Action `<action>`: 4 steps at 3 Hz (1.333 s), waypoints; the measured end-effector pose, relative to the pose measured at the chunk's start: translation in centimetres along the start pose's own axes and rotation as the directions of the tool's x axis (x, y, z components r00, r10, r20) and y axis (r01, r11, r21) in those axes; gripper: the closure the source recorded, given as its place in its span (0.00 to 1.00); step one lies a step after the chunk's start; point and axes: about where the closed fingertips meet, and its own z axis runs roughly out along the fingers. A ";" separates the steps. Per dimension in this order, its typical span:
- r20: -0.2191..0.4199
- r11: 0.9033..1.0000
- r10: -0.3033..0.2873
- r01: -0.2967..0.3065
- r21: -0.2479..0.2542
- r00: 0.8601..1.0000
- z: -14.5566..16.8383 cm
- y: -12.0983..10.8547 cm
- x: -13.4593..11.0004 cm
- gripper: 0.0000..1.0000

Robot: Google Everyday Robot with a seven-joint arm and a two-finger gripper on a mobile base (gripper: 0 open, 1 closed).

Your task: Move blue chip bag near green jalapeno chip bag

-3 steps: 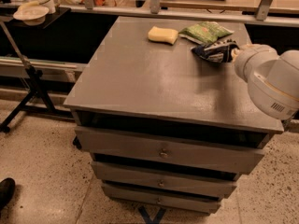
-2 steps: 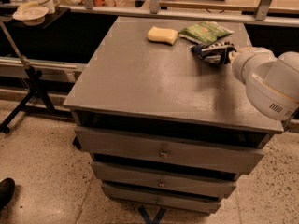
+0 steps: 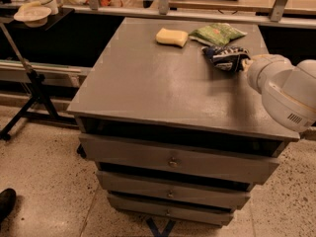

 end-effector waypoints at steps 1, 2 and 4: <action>0.008 1.000 0.006 -0.006 -0.013 1.000 -0.3 0.3 0.3 0.04; 0.017 1.000 0.014 -0.014 -0.027 1.000 -0.7 0.8 0.4 0.00; 0.160 0.973 0.209 -0.190 -0.128 0.965 -5.3 1.5 -0.5 0.00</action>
Offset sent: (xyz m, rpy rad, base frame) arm -0.0154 0.0102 -0.0107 0.0394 -0.0083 0.0388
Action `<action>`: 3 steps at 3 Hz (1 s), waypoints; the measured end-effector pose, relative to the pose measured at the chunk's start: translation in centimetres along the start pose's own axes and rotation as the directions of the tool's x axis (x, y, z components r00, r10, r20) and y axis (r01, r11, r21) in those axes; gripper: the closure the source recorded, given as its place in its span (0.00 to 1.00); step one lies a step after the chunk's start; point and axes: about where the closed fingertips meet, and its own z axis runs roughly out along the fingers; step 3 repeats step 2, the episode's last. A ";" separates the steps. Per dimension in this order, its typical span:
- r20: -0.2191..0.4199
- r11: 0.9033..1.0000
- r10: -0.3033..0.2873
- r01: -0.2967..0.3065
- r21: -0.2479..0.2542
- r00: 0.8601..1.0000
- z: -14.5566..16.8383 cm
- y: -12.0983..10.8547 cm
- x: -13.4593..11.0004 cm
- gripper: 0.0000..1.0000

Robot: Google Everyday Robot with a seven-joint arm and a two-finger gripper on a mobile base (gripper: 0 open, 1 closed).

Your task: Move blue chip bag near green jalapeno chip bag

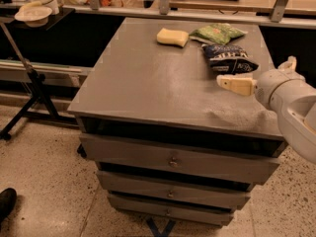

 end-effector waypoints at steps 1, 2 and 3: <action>0.024 0.998 0.062 -0.062 0.001 0.998 -4.0 -0.2 0.2 0.00; 0.023 0.997 0.073 -0.074 0.026 0.997 -5.4 -1.5 0.6 0.00; 0.023 0.997 0.073 -0.074 0.026 0.997 -5.4 -1.5 0.6 0.00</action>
Offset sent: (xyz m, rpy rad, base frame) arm -0.0374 -0.0063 0.0053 0.0604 -0.0170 -0.0077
